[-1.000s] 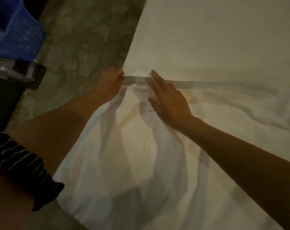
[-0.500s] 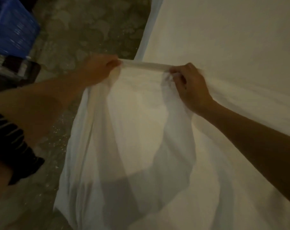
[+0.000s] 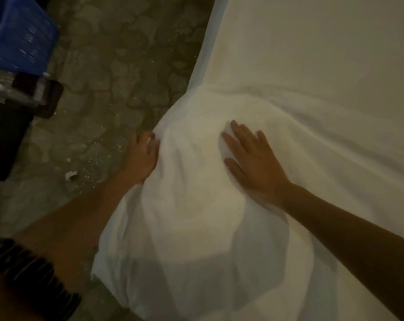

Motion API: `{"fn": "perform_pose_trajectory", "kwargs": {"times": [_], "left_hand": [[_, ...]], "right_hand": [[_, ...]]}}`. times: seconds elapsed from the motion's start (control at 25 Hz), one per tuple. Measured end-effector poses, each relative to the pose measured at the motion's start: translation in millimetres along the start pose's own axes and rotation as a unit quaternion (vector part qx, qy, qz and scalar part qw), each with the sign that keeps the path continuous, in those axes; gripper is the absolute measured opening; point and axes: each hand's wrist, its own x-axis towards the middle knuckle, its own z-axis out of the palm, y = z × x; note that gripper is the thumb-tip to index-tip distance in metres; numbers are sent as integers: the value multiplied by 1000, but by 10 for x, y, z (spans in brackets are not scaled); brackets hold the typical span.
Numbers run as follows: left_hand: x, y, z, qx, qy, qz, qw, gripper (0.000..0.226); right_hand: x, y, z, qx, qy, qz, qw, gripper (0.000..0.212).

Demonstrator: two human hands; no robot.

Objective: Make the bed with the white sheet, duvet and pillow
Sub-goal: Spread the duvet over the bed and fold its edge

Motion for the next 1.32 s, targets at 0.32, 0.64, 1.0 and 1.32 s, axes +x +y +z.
{"fn": "perform_pose_trajectory", "kwargs": {"times": [0.32,0.64,1.0,1.32], "left_hand": [[-446,724,-163,-31,49,176,983,46],[-167,1473,676,308,44,368,876,64],[-1890,1597,1037,288,-47,397,870,60],[-2961,915,925,293,-43,396,869,68]], "right_hand": [[-245,125,23,-41,14,-33,999,65],[-618,1741,-259,-183,10,-59,981,65],[-1672,1068,43,-89,42,-106,989,62],[-3045,425,486,-27,4,-190,981,64]]}}
